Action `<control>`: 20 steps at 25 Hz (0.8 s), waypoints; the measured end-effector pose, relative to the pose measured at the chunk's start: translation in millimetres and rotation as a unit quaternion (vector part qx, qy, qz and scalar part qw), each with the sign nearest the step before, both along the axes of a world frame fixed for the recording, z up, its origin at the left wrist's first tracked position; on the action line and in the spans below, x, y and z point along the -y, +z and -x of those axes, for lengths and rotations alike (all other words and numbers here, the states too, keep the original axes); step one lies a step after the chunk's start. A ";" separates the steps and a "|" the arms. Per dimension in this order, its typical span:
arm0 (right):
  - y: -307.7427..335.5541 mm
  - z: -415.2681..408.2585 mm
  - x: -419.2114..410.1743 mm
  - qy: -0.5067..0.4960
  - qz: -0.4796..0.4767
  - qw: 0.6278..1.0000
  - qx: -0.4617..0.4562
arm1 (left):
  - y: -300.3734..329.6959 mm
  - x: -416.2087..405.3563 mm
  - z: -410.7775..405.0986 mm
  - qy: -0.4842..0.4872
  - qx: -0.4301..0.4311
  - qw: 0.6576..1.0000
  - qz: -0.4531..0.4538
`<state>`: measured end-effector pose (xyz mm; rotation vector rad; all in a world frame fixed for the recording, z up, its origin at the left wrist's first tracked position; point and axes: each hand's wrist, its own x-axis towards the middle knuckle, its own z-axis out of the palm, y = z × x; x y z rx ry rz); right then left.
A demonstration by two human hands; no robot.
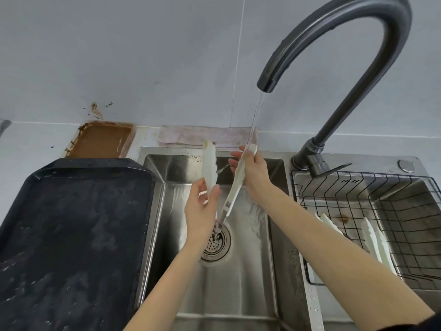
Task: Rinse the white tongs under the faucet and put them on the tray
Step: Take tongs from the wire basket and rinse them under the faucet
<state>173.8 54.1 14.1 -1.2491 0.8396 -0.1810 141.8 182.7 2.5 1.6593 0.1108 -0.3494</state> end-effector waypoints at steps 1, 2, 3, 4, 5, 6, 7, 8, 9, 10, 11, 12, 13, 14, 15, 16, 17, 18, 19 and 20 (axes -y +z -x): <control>-2.5 0.1 -1.4 -0.017 -0.035 0.999 0.007 | 3.8 0.1 -0.4 -0.008 0.017 1.000 0.005; -4.3 -0.1 -3.1 -0.028 -0.059 0.998 0.015 | 8.3 1.2 0.0 -0.019 0.032 0.999 0.011; -3.8 -0.5 -5.8 -0.033 -0.078 0.996 0.021 | 11.6 2.4 0.7 -0.028 0.045 0.999 0.014; -2.1 -2.0 -8.7 -0.040 -0.094 0.994 0.024 | 13.9 3.6 1.2 -0.032 0.052 0.998 0.017; 0.2 -4.1 -11.7 -0.047 -0.107 0.993 0.023 | 15.0 4.2 1.5 -0.031 0.054 0.998 0.020; 1.7 -6.2 -14.5 -0.054 -0.114 0.992 0.016 | 16.4 4.1 2.1 -0.028 0.052 0.998 0.024; 2.9 -7.9 -16.2 -0.059 -0.117 0.991 0.010 | 16.5 3.2 2.4 -0.024 0.051 0.998 0.028; 4.0 -8.8 -17.1 -0.062 -0.121 0.991 0.008 | 17.3 2.1 3.0 -0.020 0.050 0.998 0.031; 5.1 -9.2 -16.9 -0.064 -0.128 0.990 0.008 | 17.5 0.7 3.4 -0.018 0.048 0.998 0.033; 6.0 -9.5 -16.1 -0.062 -0.136 0.989 0.004 | 17.3 -0.9 3.5 -0.017 0.046 0.998 0.034; 7.4 -9.0 -14.9 -0.057 -0.142 0.988 -0.001 | 16.5 -2.1 2.8 -0.015 0.044 0.998 0.038; 8.6 -7.9 -13.7 -0.049 -0.149 0.988 -0.001 | 15.1 -2.9 1.3 -0.010 0.041 0.998 0.044; 9.9 -6.4 -12.8 -0.039 -0.158 0.987 0.007 | 13.7 -3.1 -0.8 -0.004 0.033 0.998 0.050; 11.3 -4.7 -11.6 -0.029 -0.169 0.985 0.020 | 12.1 -2.7 -2.7 0.002 0.023 0.998 0.054; 12.8 -3.2 -10.1 -0.021 -0.177 0.983 0.033 | 10.6 -2.0 -4.1 0.003 0.010 0.998 0.059; 13.2 -1.4 -8.0 -0.017 -0.172 0.984 0.038 | 10.2 -0.6 -4.6 -0.002 -0.002 0.998 0.061; 12.4 0.5 -5.6 -0.016 -0.153 0.988 0.034 | 10.3 0.6 -4.3 -0.016 -0.011 0.998 0.060; 10.1 2.7 -2.8 -0.019 -0.127 0.991 0.022 | 11.4 2.1 -3.7 -0.039 -0.018 0.997 0.060; 7.0 5.0 0.8 -0.026 -0.107 0.994 0.008 | 14.5 4.9 -3.8 -0.062 -0.023 0.996 0.062; 3.6 7.7 4.2 -0.039 -0.099 0.994 -0.003 | 20.0 8.8 -5.2 -0.078 -0.029 0.994 0.069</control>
